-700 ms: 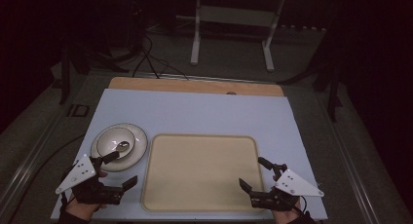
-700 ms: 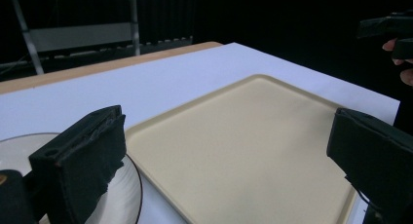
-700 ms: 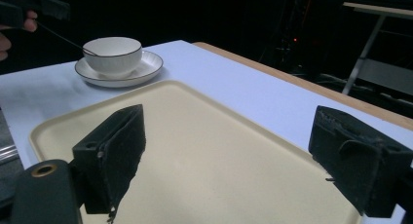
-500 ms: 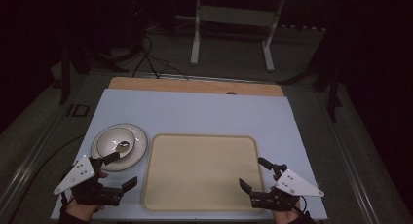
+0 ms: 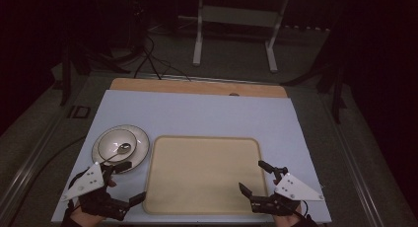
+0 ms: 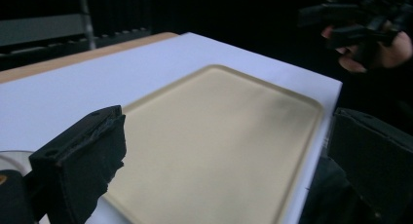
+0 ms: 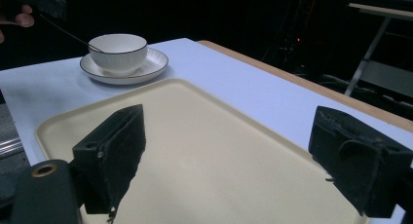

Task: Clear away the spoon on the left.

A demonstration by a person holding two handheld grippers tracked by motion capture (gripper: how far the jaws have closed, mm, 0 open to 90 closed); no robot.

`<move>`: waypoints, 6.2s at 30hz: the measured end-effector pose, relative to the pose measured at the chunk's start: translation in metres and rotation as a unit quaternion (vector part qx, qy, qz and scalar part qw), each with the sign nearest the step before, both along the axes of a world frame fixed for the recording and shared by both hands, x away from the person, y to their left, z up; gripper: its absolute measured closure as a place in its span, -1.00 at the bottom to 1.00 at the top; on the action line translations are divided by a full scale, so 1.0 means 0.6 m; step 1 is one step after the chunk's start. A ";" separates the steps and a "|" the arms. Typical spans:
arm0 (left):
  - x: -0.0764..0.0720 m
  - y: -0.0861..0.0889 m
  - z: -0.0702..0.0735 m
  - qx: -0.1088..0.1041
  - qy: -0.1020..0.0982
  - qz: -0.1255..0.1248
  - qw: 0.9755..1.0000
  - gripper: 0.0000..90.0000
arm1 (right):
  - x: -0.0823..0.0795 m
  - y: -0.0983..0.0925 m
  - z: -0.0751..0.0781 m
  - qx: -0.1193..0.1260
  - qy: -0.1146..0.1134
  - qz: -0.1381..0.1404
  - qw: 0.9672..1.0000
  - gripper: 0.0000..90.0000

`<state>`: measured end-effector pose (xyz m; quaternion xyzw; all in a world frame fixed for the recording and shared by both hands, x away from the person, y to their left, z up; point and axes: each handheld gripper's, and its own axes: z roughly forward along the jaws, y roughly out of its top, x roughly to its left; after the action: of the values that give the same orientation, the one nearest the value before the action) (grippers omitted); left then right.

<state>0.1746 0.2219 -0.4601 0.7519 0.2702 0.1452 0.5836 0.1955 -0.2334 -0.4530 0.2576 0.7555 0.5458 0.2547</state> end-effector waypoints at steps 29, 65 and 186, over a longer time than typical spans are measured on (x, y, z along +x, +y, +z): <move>0.008 0.045 0.142 0.042 -0.043 0.074 0.995 -0.66 | -0.006 0.008 0.001 0.012 -0.002 0.018 1.000 -0.70; 0.028 0.184 -0.010 0.013 0.184 0.280 0.942 -0.07 | -0.002 0.014 -0.005 0.001 0.004 0.017 1.000 -0.69; 0.112 0.090 0.142 0.031 0.190 0.111 0.975 0.98 | 0.004 0.012 -0.005 0.001 0.003 0.012 1.000 -0.69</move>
<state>0.2418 0.2756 -0.3748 0.7489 0.4538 0.0719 0.4776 0.1981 -0.2259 -0.4561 0.2503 0.7585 0.5492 0.2456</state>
